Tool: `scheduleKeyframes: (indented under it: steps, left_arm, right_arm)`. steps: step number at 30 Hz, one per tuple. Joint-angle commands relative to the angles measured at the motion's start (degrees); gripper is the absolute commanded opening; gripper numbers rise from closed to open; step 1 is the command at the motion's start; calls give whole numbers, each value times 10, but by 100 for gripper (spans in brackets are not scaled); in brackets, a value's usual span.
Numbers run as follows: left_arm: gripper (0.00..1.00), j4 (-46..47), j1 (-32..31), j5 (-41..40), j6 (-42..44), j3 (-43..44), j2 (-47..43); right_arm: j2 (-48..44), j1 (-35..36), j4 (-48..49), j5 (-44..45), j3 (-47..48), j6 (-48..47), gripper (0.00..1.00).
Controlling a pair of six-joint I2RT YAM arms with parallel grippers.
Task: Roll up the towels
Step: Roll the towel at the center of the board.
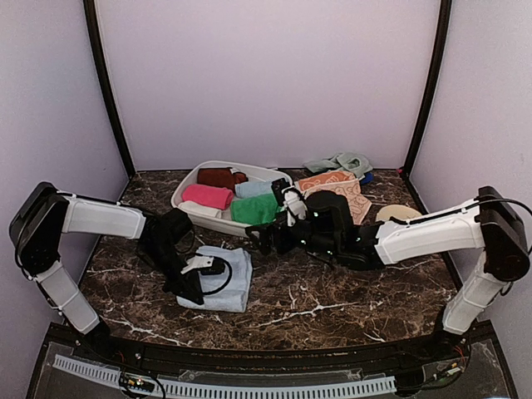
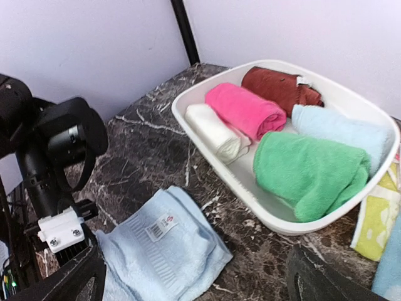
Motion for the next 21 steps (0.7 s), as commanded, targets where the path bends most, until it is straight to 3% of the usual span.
scheduleKeyframes:
  steps: [1, 5, 7, 11, 21]
  left_arm:
    - [0, -79, -2, 0, 10, 1, 17]
    - [0, -90, 1, 6, 5, 7, 34]
    - [0, -97, 8, 16, 3, 15, 47]
    - [0, -112, 22, 35, -1, 35, 72]
    - [0, -138, 28, 35, -2, 63, 117]
  right_arm:
    - [-32, -30, 81, 41, -76, 14, 100]
    - [-32, -15, 147, -46, -114, -74, 100]
    - [-32, 14, 112, -57, -108, -148, 100]
    - [-32, 92, 53, 9, -93, -290, 98]
    - [78, 239, -17, 85, 6, -514, 74]
